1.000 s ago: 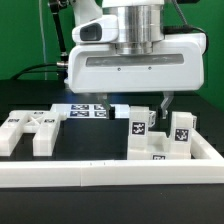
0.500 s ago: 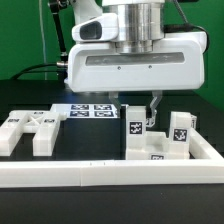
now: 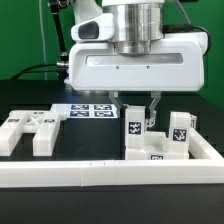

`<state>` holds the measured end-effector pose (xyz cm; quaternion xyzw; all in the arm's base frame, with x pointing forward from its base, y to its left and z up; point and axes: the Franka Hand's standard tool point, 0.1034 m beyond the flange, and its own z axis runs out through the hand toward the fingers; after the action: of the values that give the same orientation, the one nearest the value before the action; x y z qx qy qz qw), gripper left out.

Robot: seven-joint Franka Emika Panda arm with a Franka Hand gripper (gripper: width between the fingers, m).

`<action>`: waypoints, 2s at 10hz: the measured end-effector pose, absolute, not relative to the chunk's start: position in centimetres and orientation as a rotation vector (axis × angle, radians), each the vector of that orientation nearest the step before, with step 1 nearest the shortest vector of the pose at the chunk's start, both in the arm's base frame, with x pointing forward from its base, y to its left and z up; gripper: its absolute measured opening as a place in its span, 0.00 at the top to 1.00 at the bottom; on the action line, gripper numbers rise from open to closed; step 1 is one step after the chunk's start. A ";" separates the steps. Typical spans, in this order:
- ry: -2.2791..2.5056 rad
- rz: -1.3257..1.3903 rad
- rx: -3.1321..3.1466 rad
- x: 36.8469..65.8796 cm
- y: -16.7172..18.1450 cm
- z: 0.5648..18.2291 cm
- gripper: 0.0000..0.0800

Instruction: Assemble chair

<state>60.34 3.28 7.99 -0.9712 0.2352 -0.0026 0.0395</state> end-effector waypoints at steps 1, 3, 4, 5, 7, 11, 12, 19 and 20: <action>0.893 0.002 -2.929 60.2 3.4 7.9 0.64; 1.193 0.017 -2.820 60.1 3.5 7.9 0.64; 1.387 0.027 -2.731 60.1 3.7 7.8 0.64; 1.536 0.033 -2.652 60.1 3.9 7.8 0.64; 1.761 0.042 -2.494 60.1 4.0 7.8 0.64; 2.025 0.064 -2.278 60.1 4.3 7.8 0.64; 1.991 0.062 -2.308 60.1 4.3 7.8 0.52; 1.331 0.007 -2.736 60.2 4.7 7.8 0.19; 1.212 0.001 -2.791 60.2 4.6 7.8 0.19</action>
Offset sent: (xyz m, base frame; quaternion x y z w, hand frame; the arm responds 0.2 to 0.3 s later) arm -0.0141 0.0017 -0.0071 -0.0350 -0.0133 0.3069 0.9510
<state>60.23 4.62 7.82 -0.9161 0.3978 0.0002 0.0495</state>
